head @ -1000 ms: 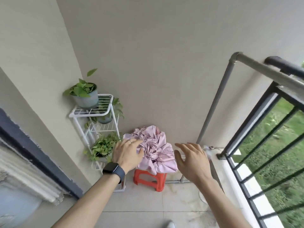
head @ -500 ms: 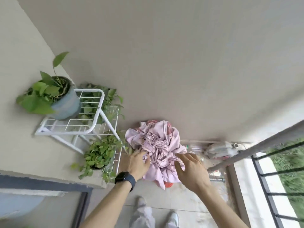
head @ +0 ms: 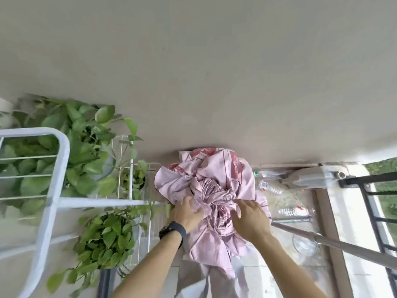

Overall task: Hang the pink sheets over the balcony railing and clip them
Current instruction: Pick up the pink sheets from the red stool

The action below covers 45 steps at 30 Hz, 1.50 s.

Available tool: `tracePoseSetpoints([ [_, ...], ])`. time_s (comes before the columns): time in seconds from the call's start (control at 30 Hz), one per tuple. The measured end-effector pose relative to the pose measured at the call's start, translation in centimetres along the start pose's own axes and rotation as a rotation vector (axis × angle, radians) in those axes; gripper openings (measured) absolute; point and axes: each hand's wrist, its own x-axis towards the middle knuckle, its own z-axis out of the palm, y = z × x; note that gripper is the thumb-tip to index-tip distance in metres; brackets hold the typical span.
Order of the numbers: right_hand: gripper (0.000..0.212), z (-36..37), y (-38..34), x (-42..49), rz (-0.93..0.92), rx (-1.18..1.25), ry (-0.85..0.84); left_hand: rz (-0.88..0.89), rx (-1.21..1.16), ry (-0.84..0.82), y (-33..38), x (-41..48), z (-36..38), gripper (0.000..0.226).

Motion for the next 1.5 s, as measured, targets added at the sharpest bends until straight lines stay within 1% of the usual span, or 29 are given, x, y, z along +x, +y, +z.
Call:
tracePoseSetpoints([
  [0.03,0.053,0.5,0.0,2.2,0.013,0.009,-0.002,-0.018,-0.014,0.004,0.0,1.6,0.4,0.067],
  [0.13,0.072,2.1,0.0,8.5,0.019,0.069,0.101,-0.036,-0.096,0.037,0.2,5.4,2.0,0.097],
  [0.2,0.087,3.1,0.3,12.2,0.036,0.11,0.11,-0.041,-0.152,0.074,0.7,7.8,3.6,0.115],
  [0.23,0.092,3.7,0.4,13.6,0.051,0.127,0.082,-0.057,-0.153,0.082,0.8,8.9,4.4,0.119],
  [0.27,0.093,4.3,0.6,14.8,0.069,0.145,0.05,-0.066,-0.135,0.085,0.6,9.7,5.1,0.117],
  [0.3,0.088,4.9,0.9,15.6,0.094,0.155,0.022,-0.058,-0.101,0.093,0.4,10.3,5.6,0.11],
  [0.33,0.075,5.5,1.4,16.3,0.103,0.158,0.011,-0.044,-0.063,0.099,0.2,10.6,5.7,0.097],
  [0.4,0.039,5.4,1.8,16.1,0.11,0.165,0.009,-0.005,-0.006,0.126,-0.1,10.6,5.1,0.069],
  [0.43,0.029,4.8,1.8,15.4,0.113,0.186,0.033,0.016,0.001,0.121,0.1,9.9,4.4,0.06],
  [0.5,0.027,2.2,1.6,13.0,0.114,0.303,0.103,0.072,-0.041,0.108,0.9,7.5,2.3,0.052],
  [0.57,0.019,-1.4,1.5,9.4,0.11,0.436,0.192,0.149,-0.159,0.108,1.7,4.4,0.0,0.046],
  [0.63,0.014,-5.0,1.4,5.2,0.089,0.502,0.277,0.255,-0.263,0.112,3.1,0.5,-2.7,0.043],
  [0.7,0.011,-8.6,1.0,0.8,0.046,0.529,0.345,0.368,-0.315,0.13,5.1,-3.6,-5.6,0.043],
  [0.77,0.008,-12.2,0.0,-3.6,-0.002,0.558,0.39,0.455,-0.311,0.116,7.2,-7.5,-8.4,0.051],
  [0.8,0.006,-13.9,-0.5,-5.6,-0.017,0.574,0.408,0.501,-0.302,0.103,8.5,-9.2,-9.8,0.049],
  [0.87,0.009,-17.4,-1.6,-9.3,-0.071,0.565,0.454,0.619,-0.302,0.104,11.1,-12.8,-12.6,0.037],
  [0.93,0.006,-21.0,-2.9,-12.5,-0.134,0.554,0.518,0.75,-0.297,0.119,13.8,-16.1,-15.5,0.027],
  [1.0,0.004,-24.6,-4.3,-15.7,-0.179,0.531,0.611,0.867,-0.324,0.135,16.6,-19.8,-18.5,0.025],
  [1.07,0.012,-28.4,-5.5,-18.6,-0.233,0.513,0.737,0.981,-0.343,0.184,19.4,-23.4,-21.3,0.027],
  [1.17,0.017,-33.5,-6.8,-23.3,-0.297,0.532,0.912,1.141,-0.324,0.294,23.0,-29.1,-24.5,0.024],
  [1.23,0.017,-36.6,-7.1,-26.1,-0.328,0.594,0.965,1.226,-0.312,0.354,25.1,-33.1,-26.4,0.018],
  [1.3,0.023,-39.4,-7.1,-29.6,-0.431,0.756,0.949,1.307,-0.302,0.441,26.9,-37.2,-28.1,0.016],
  [1.33,0.035,-40.6,-6.9,-31.3,-0.523,0.863,0.886,1.35,-0.31,0.486,27.7,-39.2,-29.0,0.016],
  [1.37,0.054,-41.5,-6.6,-33.1,-0.625,0.939,0.795,1.393,-0.327,0.523,28.5,-41.2,-29.7,0.015],
  [1.4,0.076,-42.0,-6.4,-34.8,-0.693,0.928,0.71,1.436,-0.34,0.554,29.3,-43.2,-30.4,0.013],
  [1.43,0.096,-42.2,-6.3,-36.1,-0.705,0.834,0.669,1.478,-0.348,0.583,30.1,-45.2,-30.9,0.011],
  [1.47,0.114,-42.0,-6.3,-37.0,-0.668,0.696,0.667,1.52,-0.343,0.615,30.8,-47.1,-31.3,0.011],
  [1.5,0.123,-41.8,-6.2,-37.5,-0.591,0.558,0.715,1.561,-0.327,0.648,31.5,-49.0,-31.6,0.011],
])
